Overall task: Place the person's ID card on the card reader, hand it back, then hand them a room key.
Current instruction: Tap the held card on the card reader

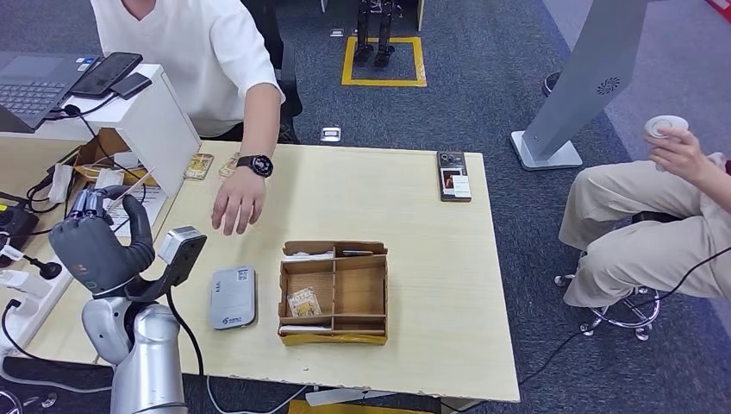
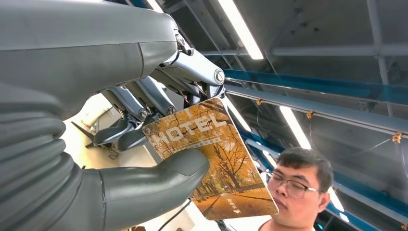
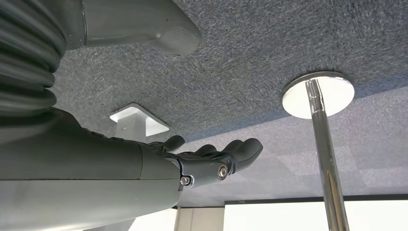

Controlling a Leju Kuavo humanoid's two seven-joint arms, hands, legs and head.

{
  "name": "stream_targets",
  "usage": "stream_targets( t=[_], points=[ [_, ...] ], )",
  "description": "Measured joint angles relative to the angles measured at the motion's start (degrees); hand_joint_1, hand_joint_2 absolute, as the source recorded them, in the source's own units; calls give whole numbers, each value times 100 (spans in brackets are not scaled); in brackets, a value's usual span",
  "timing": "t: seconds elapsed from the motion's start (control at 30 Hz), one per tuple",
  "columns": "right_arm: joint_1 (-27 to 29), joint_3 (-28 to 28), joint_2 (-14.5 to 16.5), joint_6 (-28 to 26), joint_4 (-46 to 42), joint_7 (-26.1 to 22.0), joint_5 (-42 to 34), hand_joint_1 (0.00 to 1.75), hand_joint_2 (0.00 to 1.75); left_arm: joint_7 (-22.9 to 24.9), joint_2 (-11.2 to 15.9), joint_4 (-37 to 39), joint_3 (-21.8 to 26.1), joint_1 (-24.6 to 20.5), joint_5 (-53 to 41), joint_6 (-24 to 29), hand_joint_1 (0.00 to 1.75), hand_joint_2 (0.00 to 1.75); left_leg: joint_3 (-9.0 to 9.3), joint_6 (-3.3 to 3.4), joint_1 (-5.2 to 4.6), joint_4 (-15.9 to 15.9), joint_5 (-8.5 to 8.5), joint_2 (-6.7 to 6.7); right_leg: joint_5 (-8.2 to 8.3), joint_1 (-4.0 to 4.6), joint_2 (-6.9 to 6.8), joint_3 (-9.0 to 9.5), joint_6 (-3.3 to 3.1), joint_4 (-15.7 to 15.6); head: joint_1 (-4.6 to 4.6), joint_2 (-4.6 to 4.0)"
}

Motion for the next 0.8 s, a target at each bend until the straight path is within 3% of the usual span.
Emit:
stream_targets(
  t=[0.37,0.8],
  points=[
    [-2,0,0,0,38,10,-62,0,175,19,-2,0,180,7,-141,0,175,175,0,0,0,0,0,0,0,0,0,0,0,1,0,0],
    [-2,0,0,0,80,28,-113,0,175,577,-5,181,662,7,-989,1,175,175,0,0,0,0,0,-1,0,0,0,0,0,1,1,0]
  ],
)
